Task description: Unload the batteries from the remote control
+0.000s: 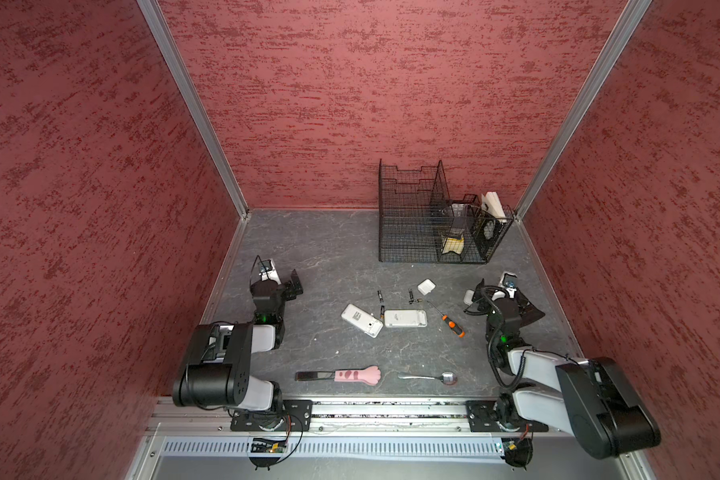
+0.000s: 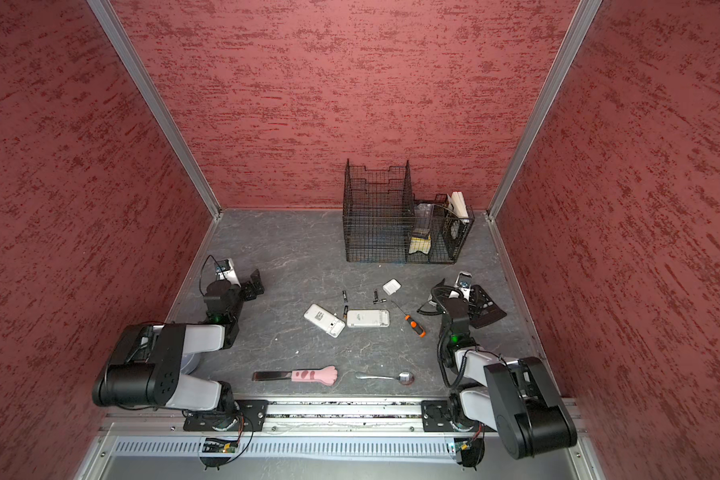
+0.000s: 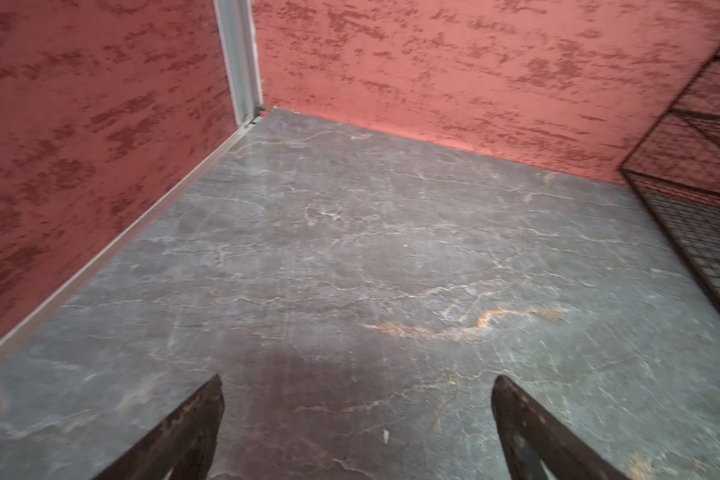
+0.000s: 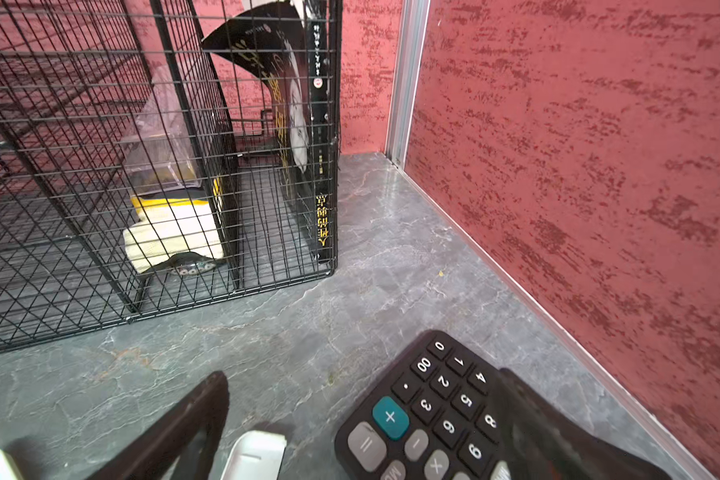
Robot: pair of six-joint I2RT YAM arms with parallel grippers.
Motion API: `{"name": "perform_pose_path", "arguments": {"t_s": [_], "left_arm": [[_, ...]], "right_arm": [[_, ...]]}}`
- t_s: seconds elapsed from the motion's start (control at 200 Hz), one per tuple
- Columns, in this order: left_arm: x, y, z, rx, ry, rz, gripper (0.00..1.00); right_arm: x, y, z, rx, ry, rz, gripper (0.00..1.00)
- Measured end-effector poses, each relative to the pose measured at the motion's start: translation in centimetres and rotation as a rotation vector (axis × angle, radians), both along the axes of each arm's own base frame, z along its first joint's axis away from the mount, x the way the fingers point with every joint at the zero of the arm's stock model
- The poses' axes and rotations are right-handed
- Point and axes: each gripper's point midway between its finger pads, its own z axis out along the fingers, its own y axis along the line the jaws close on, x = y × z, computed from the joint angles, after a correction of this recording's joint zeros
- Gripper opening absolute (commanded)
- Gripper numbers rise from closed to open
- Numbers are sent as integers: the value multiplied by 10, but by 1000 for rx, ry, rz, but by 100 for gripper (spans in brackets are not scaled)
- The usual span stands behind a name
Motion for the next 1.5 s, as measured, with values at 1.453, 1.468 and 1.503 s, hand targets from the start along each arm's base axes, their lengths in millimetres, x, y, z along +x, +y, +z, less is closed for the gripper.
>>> {"name": "perform_pose_path", "arguments": {"t_s": [1.453, 1.468, 1.503], "left_arm": [[23, -10, 23, 45, -68, -40, 99], [23, -10, 23, 45, -68, -40, 99], [23, -10, 23, 45, -68, -40, 100]], "right_arm": [[49, -8, 10, 40, -114, 77, 99], [49, -8, 10, 40, -114, 77, 99], [49, -8, 10, 40, -114, 77, 99]]}}
